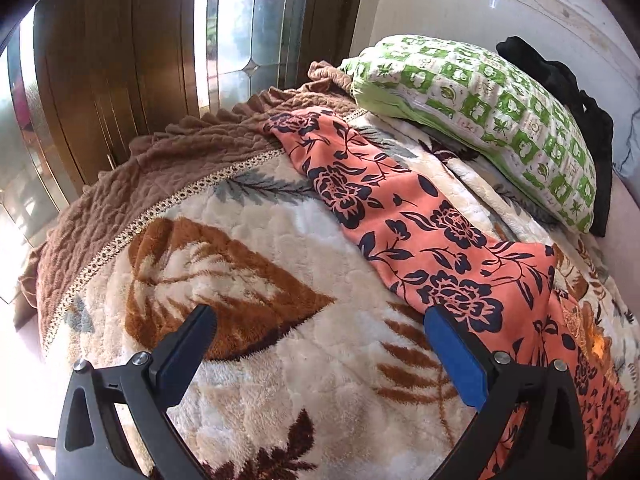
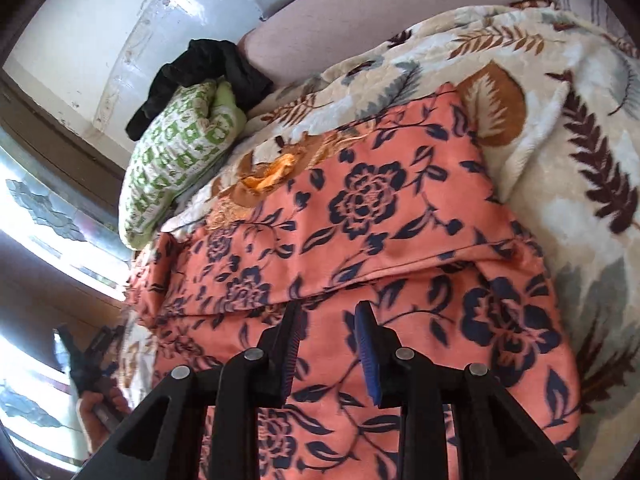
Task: Fold small clothes
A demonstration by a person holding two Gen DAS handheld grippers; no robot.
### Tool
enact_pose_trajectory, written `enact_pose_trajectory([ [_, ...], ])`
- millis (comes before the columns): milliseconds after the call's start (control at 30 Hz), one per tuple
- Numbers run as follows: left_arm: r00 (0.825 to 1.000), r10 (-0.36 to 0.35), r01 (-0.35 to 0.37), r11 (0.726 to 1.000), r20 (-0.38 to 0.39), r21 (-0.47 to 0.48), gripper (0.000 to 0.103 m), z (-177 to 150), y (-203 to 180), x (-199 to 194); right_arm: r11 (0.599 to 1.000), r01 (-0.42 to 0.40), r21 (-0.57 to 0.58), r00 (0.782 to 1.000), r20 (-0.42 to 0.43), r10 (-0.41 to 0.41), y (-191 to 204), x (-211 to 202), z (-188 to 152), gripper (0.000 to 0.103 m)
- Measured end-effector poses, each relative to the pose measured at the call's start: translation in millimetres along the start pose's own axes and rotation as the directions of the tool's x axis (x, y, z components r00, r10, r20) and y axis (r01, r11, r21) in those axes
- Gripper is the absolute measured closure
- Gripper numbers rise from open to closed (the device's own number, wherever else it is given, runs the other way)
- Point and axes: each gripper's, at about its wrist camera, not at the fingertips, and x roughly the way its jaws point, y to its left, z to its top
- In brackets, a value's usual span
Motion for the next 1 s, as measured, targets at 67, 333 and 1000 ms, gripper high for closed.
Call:
enact_pose_trajectory([
  [67,0.998,-0.034,0.031,0.999,-0.054,-0.042,0.0,14.8,12.2,12.9,0.999,-0.036,-0.036,0.999,-0.036,0.034,11.3,7.0,-0.1,0.072],
  [333,0.994,-0.077,0.061,0.981,-0.08,-0.183,0.007,105.5,42.4,65.8,0.986,-0.106,-0.126,0.989,-0.114,0.092,36.5,16.4,-15.9,0.072],
  [1000,0.991,-0.1,0.085,0.984,-0.086,-0.156,0.094,141.8,8.1,148.1,0.996,-0.018,-0.087,0.994,-0.108,0.008,6.2,32.4,-4.2,0.072],
])
